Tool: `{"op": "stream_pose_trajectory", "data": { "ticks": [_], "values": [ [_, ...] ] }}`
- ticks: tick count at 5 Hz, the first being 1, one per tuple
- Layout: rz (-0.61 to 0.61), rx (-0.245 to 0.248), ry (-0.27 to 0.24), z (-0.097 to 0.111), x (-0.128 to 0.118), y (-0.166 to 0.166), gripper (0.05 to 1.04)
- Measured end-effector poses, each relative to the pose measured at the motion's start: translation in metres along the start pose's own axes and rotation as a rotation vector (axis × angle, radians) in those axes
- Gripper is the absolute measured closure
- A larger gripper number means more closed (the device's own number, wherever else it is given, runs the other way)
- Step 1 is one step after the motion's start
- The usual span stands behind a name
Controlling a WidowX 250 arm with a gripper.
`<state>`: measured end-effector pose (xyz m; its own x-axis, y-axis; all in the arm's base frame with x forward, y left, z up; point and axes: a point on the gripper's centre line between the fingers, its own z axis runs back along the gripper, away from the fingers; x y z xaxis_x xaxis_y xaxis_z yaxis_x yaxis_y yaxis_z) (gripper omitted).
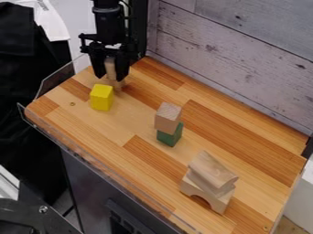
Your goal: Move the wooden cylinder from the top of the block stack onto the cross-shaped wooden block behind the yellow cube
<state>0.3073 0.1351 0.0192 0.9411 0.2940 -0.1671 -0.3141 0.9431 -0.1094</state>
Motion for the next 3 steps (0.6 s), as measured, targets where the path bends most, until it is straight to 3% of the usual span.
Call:
{"op": "stream_pose_trajectory", "data": {
  "ticks": [1, 2, 3],
  "values": [
    [0.029, 0.008, 0.028, -0.006, 0.0, 0.002, 0.178],
    [0.049, 0.008, 0.028, -0.006, 0.0, 0.001, 0.077],
    [0.047, 0.015, -0.008, 0.01, -0.003, -0.001, 0.083]
  ]
}}
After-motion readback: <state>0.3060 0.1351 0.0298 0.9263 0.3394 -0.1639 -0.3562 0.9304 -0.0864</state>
